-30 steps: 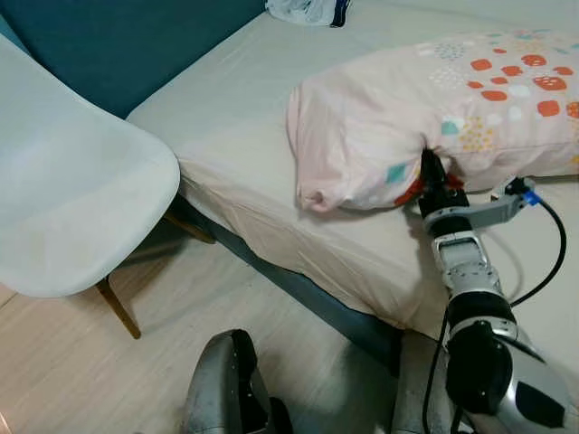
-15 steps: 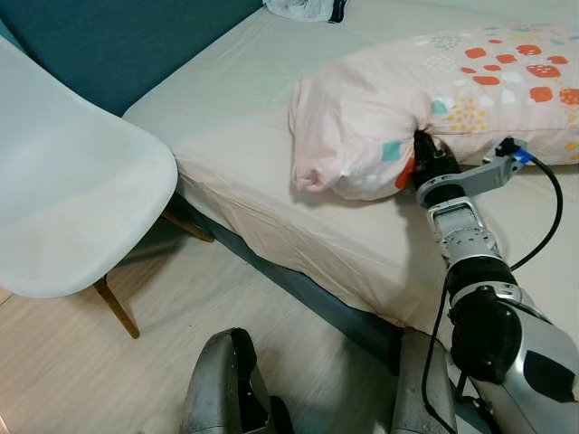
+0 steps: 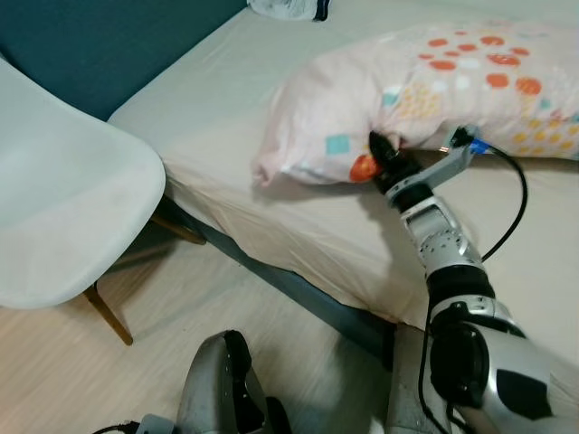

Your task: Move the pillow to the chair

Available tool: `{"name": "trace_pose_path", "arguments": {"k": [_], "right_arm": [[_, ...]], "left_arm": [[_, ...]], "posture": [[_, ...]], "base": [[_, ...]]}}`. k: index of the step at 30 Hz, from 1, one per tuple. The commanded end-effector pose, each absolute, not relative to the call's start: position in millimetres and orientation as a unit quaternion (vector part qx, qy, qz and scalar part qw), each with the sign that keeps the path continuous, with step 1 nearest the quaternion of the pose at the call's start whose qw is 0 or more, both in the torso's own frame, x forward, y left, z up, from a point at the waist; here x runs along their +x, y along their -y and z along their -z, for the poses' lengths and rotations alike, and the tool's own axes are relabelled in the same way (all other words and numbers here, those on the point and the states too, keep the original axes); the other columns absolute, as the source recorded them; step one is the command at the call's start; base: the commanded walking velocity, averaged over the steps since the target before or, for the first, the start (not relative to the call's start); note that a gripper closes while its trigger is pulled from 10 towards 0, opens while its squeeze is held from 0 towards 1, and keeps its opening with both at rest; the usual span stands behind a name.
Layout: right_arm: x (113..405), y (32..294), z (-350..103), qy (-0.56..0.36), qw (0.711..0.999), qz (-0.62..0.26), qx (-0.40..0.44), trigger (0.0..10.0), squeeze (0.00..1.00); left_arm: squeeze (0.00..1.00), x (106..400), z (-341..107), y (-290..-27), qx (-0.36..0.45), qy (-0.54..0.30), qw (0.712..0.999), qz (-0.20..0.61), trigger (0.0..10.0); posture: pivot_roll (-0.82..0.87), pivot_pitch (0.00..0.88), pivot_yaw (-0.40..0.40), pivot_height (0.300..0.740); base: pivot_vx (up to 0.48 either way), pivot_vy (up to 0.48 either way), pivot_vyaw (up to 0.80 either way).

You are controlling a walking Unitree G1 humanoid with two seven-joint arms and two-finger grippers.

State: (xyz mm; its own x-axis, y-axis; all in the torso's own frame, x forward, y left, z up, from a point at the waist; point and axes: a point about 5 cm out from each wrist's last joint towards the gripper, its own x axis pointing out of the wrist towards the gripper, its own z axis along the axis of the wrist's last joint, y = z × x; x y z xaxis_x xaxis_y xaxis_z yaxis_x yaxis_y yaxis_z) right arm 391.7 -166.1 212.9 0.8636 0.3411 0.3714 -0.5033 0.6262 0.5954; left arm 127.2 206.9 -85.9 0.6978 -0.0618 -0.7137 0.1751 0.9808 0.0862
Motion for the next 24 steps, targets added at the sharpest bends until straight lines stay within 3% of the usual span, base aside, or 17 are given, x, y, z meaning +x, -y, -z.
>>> {"name": "trace_pose_path", "arguments": {"k": [1, 3, 7, 9, 10, 12, 13, 16, 24], "right_arm": [[388.3, 137.5, -214.3, 0.098, 0.878, -0.305, 0.355, 0.0, 0.00], [352.8, 90.7, -193.7, 0.072, 0.844, -0.397, 0.353, 0.0, 0.00], [325.8, 64.0, -176.7, 0.038, 0.820, -0.449, 0.354, 0.0, 0.00], [304.6, 50.9, -158.2, 0.008, 0.805, -0.468, 0.364, 0.0, 0.00], [304.6, 50.9, -158.2, 0.008, 0.805, -0.468, 0.364, 0.0, 0.00], [300.1, 55.3, -142.6, -0.015, 0.817, -0.443, 0.369, 0.0, 0.00], [300.1, 55.3, -142.6, -0.015, 0.817, -0.443, 0.369, 0.0, 0.00], [305.1, 74.1, -137.6, -0.022, 0.840, -0.409, 0.355, 0.0, 0.00], [311.4, 89.7, -161.1, 0.005, 0.851, -0.406, 0.333, 0.0, 0.00]], "left_arm": [[0.00, 111.8, 93.0, -206.2, 0.072, -0.414, 0.905, 0.066, 10.0], [0.00, 120.6, 93.4, -200.4, 0.071, -0.415, 0.905, 0.066, 10.0], [0.00, 135.1, 89.9, -196.3, 0.067, -0.401, 0.911, 0.063, 10.0], [0.00, 162.0, 80.6, -194.0, 0.056, -0.371, 0.926, 0.048, 10.0], [0.00, 162.0, 80.6, -194.0, 0.056, -0.371, 0.926, 0.048, 10.0], [0.00, 201.9, 60.1, -199.2, 0.042, -0.317, 0.947, 0.020, 10.0], [0.00, 201.9, 60.1, -199.2, 0.042, -0.317, 0.947, 0.020, 10.0], [0.00, 245.4, 31.0, -204.6, 0.019, -0.251, 0.968, -0.010, 10.0], [0.00, 286.2, -3.0, -194.7, -0.001, -0.173, 0.985, -0.013, 10.0]], "posture": [[0.05, 0.244, 0.155, 0.381], [0.03, 0.208, 0.142, 0.381], [0.01, 0.174, 0.129, 0.381], [-0.01, 0.119, 0.111, 0.391], [-0.01, 0.119, 0.111, 0.391], [-0.04, 0.077, 0.099, 0.401], [-0.04, 0.077, 0.099, 0.401], [-0.06, 0.036, 0.088, 0.416], [-0.07, 0.000, 0.066, 0.446]], "base": [[0.000, 0.000, 0.00], [0.000, 0.000, 0.00], [0.000, 0.000, 0.00], [0.000, 0.000, 0.00], [0.000, 0.000, 0.00], [0.000, 0.000, 0.00], [0.000, 0.000, 0.00], [0.000, 0.000, 0.00], [0.000, 0.000, 0.00]]}}
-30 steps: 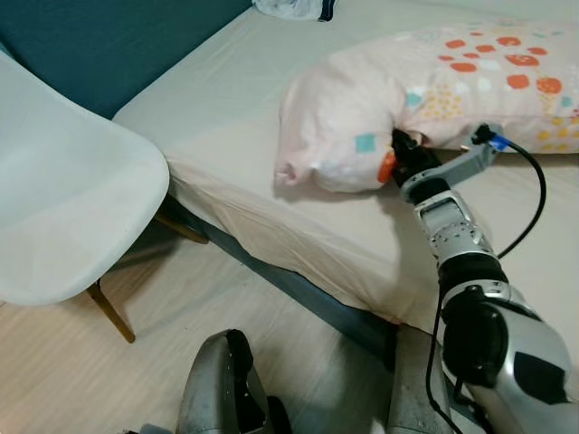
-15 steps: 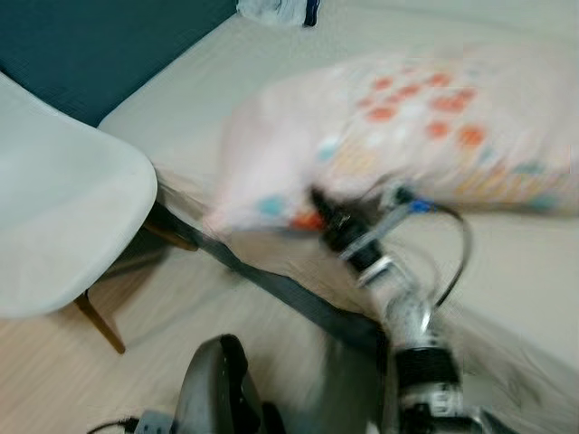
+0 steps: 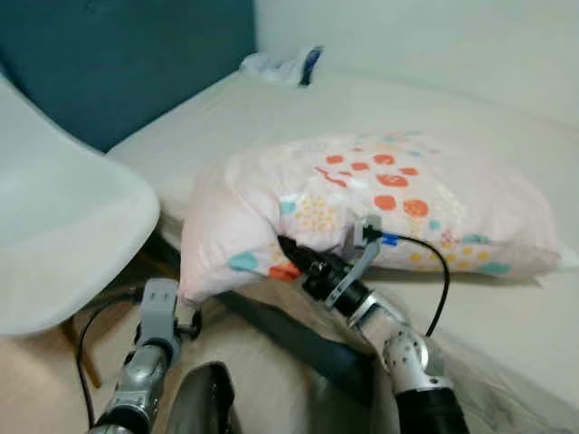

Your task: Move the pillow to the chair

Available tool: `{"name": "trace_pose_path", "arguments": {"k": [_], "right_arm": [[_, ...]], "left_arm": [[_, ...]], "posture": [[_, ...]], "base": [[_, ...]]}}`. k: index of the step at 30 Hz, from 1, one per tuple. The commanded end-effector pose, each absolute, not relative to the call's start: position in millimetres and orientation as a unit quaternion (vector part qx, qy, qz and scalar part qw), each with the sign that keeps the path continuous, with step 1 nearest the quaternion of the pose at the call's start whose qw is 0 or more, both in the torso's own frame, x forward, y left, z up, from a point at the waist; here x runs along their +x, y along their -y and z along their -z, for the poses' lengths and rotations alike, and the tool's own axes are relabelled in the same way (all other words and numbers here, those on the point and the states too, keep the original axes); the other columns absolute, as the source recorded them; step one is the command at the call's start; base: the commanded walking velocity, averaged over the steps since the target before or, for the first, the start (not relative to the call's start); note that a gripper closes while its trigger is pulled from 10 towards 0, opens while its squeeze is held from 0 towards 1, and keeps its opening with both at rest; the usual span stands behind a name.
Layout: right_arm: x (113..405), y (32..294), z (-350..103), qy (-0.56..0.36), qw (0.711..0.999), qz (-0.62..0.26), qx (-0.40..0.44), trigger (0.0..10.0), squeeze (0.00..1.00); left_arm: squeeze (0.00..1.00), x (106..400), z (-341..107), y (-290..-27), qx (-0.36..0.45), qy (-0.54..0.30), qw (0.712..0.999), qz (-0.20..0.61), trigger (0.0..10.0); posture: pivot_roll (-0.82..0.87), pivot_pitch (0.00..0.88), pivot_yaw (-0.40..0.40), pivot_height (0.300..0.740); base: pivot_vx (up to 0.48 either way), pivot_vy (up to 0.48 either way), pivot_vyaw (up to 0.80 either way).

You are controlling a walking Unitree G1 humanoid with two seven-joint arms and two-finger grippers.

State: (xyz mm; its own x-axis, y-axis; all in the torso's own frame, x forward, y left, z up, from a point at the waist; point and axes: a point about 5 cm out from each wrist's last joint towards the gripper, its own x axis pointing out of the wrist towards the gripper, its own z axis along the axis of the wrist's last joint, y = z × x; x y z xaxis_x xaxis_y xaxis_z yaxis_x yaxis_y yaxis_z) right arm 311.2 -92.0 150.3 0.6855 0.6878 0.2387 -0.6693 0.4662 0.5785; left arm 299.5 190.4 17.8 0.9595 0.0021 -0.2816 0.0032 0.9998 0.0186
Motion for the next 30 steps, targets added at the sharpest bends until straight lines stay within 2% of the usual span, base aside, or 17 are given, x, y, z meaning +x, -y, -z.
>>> {"name": "trace_pose_path", "arguments": {"k": [1, 6, 19, 24, 30], "right_arm": [[311.4, 86.2, -163.5, 0.008, 0.849, -0.413, 0.329, 0.0, 0.00], [311.7, 74.4, -169.0, 0.014, 0.839, -0.429, 0.335, 0.0, 0.00], [315.0, 73.6, -188.9, 0.046, 0.828, -0.438, 0.346, 0.0, 0.00], [326.4, 86.0, -196.2, 0.065, 0.847, -0.403, 0.341, 0.0, 0.00], [333.8, 97.4, -180.2, 0.040, 0.871, -0.360, 0.333, 0.0, 0.00]], "left_arm": [[0.00, 288.9, -5.1, -192.0, -0.002, -0.168, 0.986, -0.011, 10.0], [0.00, 287.7, -2.0, -186.4, 0.002, -0.175, 0.985, -0.008, 10.0], [0.00, 276.6, 9.8, -188.6, 0.010, -0.204, 0.979, -0.018, 10.0], [0.00, 276.1, 12.0, -181.7, 0.006, -0.209, 0.978, -0.018, 10.0], [0.00, 273.3, 15.5, -172.9, 0.004, -0.214, 0.977, -0.011, 10.0]], "posture": [[-0.07, 0.000, 0.061, 0.450], [-0.06, 0.000, 0.052, 0.475], [-0.07, 0.000, 0.047, 0.510], [-0.07, 0.000, 0.046, 0.529], [-0.07, 0.000, 0.044, 0.554]], "base": [[0.000, 0.000, 0.00], [0.000, 0.000, 0.00], [0.000, 0.000, 0.00], [0.000, 0.000, 0.00], [0.000, 0.000, 0.00]]}}
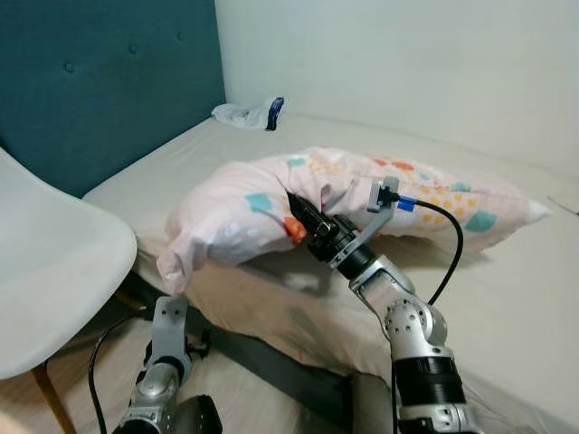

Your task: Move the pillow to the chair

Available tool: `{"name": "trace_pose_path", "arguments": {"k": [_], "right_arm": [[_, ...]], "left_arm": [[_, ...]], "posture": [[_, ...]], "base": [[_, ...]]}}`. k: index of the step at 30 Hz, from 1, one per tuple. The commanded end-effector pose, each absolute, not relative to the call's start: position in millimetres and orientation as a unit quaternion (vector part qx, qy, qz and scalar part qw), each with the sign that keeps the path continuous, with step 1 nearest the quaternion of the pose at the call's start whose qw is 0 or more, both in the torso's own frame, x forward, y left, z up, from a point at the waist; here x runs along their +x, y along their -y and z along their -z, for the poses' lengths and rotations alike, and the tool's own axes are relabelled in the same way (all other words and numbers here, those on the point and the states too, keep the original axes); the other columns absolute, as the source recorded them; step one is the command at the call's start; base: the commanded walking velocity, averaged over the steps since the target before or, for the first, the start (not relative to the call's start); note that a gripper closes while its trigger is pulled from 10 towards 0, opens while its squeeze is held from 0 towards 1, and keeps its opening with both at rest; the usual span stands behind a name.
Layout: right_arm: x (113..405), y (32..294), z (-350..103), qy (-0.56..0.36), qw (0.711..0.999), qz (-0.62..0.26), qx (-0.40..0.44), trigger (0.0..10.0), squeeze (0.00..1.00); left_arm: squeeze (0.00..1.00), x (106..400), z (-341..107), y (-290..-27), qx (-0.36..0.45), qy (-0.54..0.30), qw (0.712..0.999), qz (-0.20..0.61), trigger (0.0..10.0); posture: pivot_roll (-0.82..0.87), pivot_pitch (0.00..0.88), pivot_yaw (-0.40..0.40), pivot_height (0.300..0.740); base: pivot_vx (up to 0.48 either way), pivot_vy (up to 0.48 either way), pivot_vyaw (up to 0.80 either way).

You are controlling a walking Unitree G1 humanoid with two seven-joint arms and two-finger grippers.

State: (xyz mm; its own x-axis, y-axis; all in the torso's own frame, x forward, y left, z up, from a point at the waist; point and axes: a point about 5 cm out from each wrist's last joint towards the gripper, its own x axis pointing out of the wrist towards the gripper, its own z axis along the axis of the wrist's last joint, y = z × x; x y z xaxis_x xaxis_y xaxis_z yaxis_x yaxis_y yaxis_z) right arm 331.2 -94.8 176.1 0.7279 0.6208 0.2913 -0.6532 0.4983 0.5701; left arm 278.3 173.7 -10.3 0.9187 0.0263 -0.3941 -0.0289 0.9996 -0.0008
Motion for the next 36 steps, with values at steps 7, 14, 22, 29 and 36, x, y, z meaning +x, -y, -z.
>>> {"name": "trace_pose_path", "arguments": {"k": [7, 14, 22, 29, 36], "right_arm": [[333.2, 96.7, -162.5, 0.009, 0.887, -0.340, 0.313, 0.0, 0.00], [332.5, 96.2, -154.2, -0.002, 0.893, -0.329, 0.307, 0.0, 0.00], [335.9, 100.8, -159.0, 0.017, 0.897, -0.314, 0.311, 0.0, 0.00], [342.2, 106.5, -167.4, 0.038, 0.904, -0.298, 0.305, 0.0, 0.00], [345.7, 108.8, -164.8, 0.038, 0.914, -0.285, 0.286, 0.0, 0.00]], "left_arm": [[0.00, 271.0, 17.3, -170.3, 0.000, -0.214, 0.977, -0.006, 10.0], [0.00, 271.7, 16.3, -171.3, -0.002, -0.211, 0.977, -0.007, 10.0], [0.00, 271.6, 16.4, -172.2, -0.002, -0.212, 0.977, -0.009, 10.0], [0.00, 271.8, 17.0, -171.7, -0.004, -0.217, 0.976, -0.013, 10.0], [0.00, 265.7, 23.8, -173.7, -0.005, -0.239, 0.971, -0.025, 10.0]], "posture": [[-0.07, 0.000, 0.043, 0.584], [-0.06, 0.000, 0.043, 0.613], [-0.06, 0.000, 0.040, 0.648], [-0.06, 0.000, 0.035, 0.678], [-0.06, 0.000, 0.031, 0.707]], "base": [[0.000, 0.000, 0.00], [0.000, 0.000, 0.00], [0.000, 0.000, 0.00], [0.000, 0.000, 0.00], [0.000, 0.000, 0.00]]}}
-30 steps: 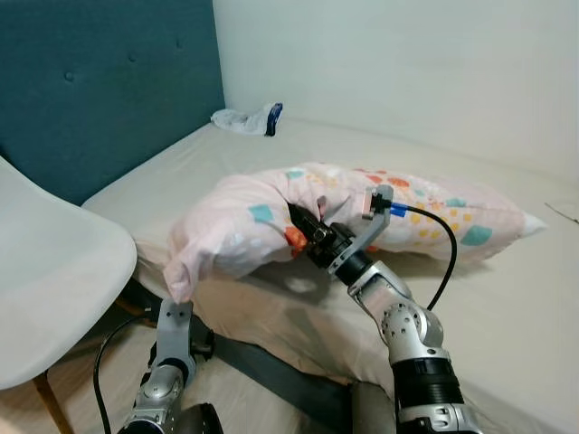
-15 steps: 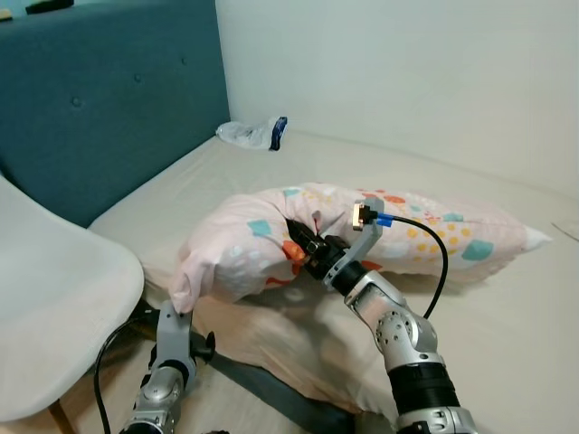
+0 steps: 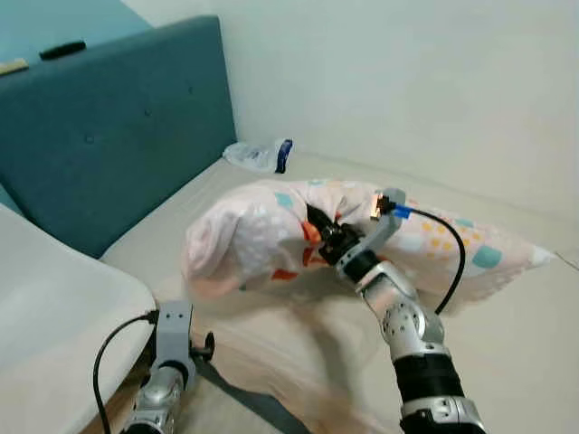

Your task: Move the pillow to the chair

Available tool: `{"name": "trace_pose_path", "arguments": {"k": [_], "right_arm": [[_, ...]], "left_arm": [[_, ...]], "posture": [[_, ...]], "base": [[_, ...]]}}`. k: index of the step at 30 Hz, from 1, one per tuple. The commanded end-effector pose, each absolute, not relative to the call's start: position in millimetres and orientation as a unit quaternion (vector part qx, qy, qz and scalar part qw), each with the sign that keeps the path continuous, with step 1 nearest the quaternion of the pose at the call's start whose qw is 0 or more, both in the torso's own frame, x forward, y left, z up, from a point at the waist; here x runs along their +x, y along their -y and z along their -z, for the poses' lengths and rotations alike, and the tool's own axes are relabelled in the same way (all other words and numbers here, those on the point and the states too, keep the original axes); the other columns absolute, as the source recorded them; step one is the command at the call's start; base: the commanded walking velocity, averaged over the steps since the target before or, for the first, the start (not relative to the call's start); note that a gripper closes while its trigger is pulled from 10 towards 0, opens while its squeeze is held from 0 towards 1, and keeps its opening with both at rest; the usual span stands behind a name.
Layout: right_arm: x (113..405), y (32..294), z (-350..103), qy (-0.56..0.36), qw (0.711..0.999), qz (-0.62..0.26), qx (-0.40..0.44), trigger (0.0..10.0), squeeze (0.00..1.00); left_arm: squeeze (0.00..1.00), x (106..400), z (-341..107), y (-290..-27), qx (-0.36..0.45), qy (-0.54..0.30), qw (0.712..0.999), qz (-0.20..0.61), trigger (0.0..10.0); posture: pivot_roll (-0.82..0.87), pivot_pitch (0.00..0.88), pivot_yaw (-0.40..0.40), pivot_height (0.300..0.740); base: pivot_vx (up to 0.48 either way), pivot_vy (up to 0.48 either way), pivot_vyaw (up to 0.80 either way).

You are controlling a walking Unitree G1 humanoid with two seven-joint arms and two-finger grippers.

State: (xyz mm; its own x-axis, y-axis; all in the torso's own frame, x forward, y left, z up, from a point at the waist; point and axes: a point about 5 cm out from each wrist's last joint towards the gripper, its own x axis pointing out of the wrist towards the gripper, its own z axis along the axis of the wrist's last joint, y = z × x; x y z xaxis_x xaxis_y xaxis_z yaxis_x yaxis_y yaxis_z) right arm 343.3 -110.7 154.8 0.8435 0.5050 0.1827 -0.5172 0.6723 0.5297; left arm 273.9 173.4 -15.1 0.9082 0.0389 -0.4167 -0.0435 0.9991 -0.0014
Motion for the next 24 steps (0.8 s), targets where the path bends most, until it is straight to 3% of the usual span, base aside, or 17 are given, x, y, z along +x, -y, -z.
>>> {"name": "trace_pose_path", "arguments": {"k": [1, 7, 8, 11, 12, 13, 14, 15, 16, 20, 24], "right_arm": [[346.2, 108.7, -163.2, 0.036, 0.916, -0.280, 0.284, 0.0, 0.00], [348.2, 109.9, -153.9, 0.019, 0.930, -0.256, 0.263, 0.0, 0.00], [350.6, 112.6, -139.6, -0.013, 0.960, -0.208, 0.186, 10.0, 0.00], [342.7, 116.7, -134.3, 0.050, 0.985, -0.164, 0.033, 10.0, 0.00], [342.7, 116.7, -134.3, 0.050, 0.985, -0.164, 0.033, 10.0, 0.00], [339.7, 112.5, -123.4, 0.013, 0.974, -0.219, 0.061, 10.0, 0.00], [337.3, 115.5, -108.4, -0.027, 0.966, -0.228, 0.118, 10.0, 0.00], [337.3, 115.5, -108.4, -0.027, 0.966, -0.228, 0.118, 10.0, 0.00], [332.9, 122.7, -83.2, -0.085, 0.960, -0.202, 0.176, 10.0, 0.00], [326.4, 128.0, -63.9, -0.122, 0.961, -0.181, 0.170, 10.0, 0.00], [311.6, 136.5, -38.1, -0.157, 0.964, -0.162, 0.142, 10.0, 0.00]], "left_arm": [[0.00, 263.7, 25.7, -175.0, -0.005, -0.245, 0.969, -0.029, 10.0], [0.00, 255.6, 32.6, -178.8, 0.000, -0.265, 0.964, -0.036, 10.0], [0.00, 246.0, 40.1, -183.2, 0.006, -0.285, 0.957, -0.044, 10.0], [0.00, 234.5, 48.2, -187.6, 0.015, -0.307, 0.950, -0.048, 10.0], [0.00, 234.5, 48.2, -187.6, 0.015, -0.307, 0.950, -0.048, 10.0], [0.00, 230.2, 51.1, -189.3, 0.018, -0.316, 0.947, -0.048, 10.0], [0.00, 223.7, 55.3, -192.0, 0.022, -0.329, 0.943, -0.052, 10.0], [0.00, 223.7, 55.3, -192.0, 0.022, -0.329, 0.943, -0.052, 10.0], [0.00, 213.2, 61.6, -197.1, 0.027, -0.349, 0.935, -0.059, 10.0], [0.00, 204.7, 66.1, -201.9, 0.029, -0.364, 0.929, -0.068, 10.0], [0.00, 184.9, 75.8, -209.5, 0.041, -0.395, 0.915, -0.072, 10.0]], "posture": [[-0.06, 0.000, 0.030, 0.712], [-0.06, 0.000, 0.030, 0.727], [-0.06, 0.000, 0.029, 0.727], [-0.07, 0.000, 0.030, 0.727], [-0.07, 0.000, 0.030, 0.727], [-0.07, 0.000, 0.029, 0.727], [-0.06, 0.000, 0.028, 0.727], [-0.06, 0.000, 0.028, 0.727], [-0.05, 0.000, 0.024, 0.727], [-0.05, 0.000, 0.025, 0.727], [-0.05, 0.000, 0.027, 0.727]], "base": [[0.000, 0.000, 0.00], [0.000, 0.000, 0.00], [0.000, 0.000, 0.00], [0.000, 0.000, 0.00], [0.000, 0.000, 0.00], [0.000, 0.000, 0.00], [0.000, 0.000, 0.00], [0.000, 0.000, 0.00], [0.000, 0.000, 0.00], [0.000, 0.000, 0.00], [0.000, 0.000, 0.71]]}}
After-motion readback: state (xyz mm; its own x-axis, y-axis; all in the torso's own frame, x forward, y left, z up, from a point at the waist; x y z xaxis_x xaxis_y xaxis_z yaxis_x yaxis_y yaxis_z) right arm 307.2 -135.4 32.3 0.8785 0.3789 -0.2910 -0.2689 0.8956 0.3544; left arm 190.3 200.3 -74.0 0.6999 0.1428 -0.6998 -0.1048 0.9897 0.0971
